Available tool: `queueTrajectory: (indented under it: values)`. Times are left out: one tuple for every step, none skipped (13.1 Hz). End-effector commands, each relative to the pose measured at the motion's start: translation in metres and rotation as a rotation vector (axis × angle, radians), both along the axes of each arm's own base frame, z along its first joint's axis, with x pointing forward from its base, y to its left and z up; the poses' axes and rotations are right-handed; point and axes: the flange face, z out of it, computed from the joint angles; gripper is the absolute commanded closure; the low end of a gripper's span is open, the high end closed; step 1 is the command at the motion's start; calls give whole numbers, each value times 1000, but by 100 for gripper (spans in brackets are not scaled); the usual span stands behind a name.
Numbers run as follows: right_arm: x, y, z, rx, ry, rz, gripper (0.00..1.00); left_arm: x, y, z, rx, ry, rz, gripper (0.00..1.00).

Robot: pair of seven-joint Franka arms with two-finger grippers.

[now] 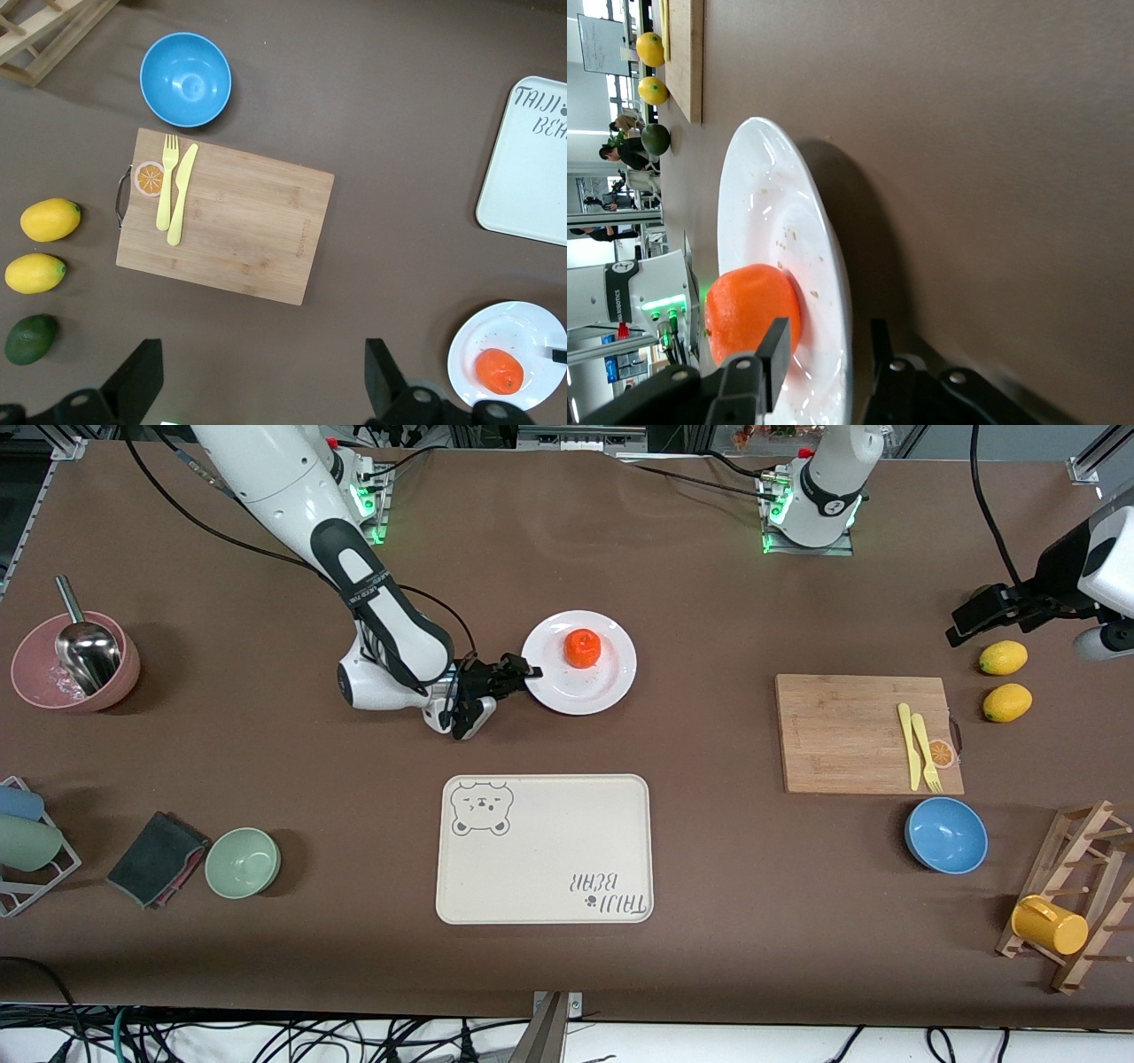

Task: Place orange and plate with both arms
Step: 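Grip the white plate rim with the right gripper, then lift the plate with the right gripper and move it over the tray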

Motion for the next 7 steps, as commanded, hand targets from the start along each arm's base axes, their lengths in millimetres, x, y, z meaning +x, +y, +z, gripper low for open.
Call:
queueTrajectory:
  values:
    - [1, 13, -5, -4, -29, -14, 70, 4, 0, 6, 25, 1, -10, 0]
    - [3, 15, -7, -4, -31, -17, 78, 4, 0, 6, 25, 1, -10, 0]
    - [3, 16, -8, -4, -30, -15, 84, 4, 0, 6, 25, 1, -10, 0]
    - [2, 16, -10, -1, -22, -16, 93, 4, 0, 6, 25, 0, -10, 0]
    - [3, 15, -11, 1, -19, -18, 100, 4, -1, 6, 25, 1, -11, 0]
    - [5, 15, -9, 8, -17, -25, 100, 4, -1, 6, 25, 0, -11, 0]
    - [8, 14, -8, 9, -14, -35, 100, 4, -1, 6, 25, 0, -11, 0]
